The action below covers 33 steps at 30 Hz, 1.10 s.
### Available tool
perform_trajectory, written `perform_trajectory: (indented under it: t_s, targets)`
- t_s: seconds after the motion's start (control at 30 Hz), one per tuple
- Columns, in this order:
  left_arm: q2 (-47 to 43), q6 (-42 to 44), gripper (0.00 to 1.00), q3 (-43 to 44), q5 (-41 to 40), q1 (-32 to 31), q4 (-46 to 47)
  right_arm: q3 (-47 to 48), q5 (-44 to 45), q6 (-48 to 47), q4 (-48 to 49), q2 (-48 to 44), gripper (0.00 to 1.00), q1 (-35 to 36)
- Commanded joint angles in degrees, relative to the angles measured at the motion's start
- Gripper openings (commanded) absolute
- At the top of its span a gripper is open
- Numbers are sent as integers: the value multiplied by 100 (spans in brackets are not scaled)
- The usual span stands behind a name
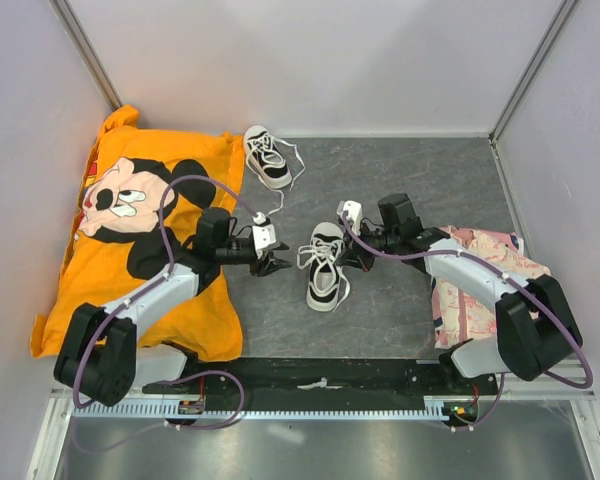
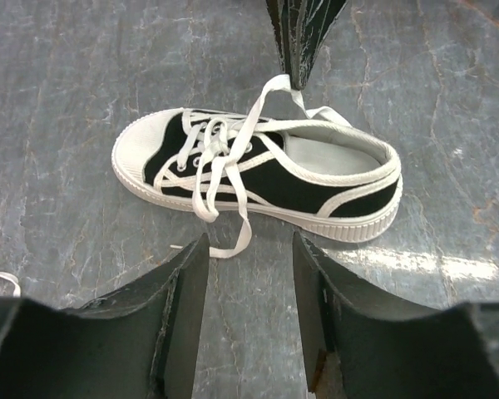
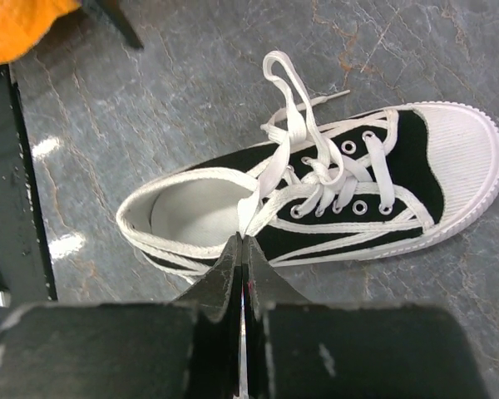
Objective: Tie the shoes
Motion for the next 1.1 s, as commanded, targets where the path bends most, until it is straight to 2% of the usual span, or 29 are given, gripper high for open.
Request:
perform_trajectory:
  t_s: [0.0,0.27,0.53,1.07]
  targets:
    - [-157,-644,54,-329,-852,-460,1519,-195,-254,763,566,-121,0,14]
    - [308,-1382,56,-619,-1566,-1260,2785,-432,-201,1650,1320,-112,0,22]
    - [968,-1893,56,-602,-1936,-1445,3760,-520,-174,2485,1884,-25,0,14]
    - [1592,-2385,59,-259,-1857,-1551,4192,-678,-148,3092,2552,116,0,31]
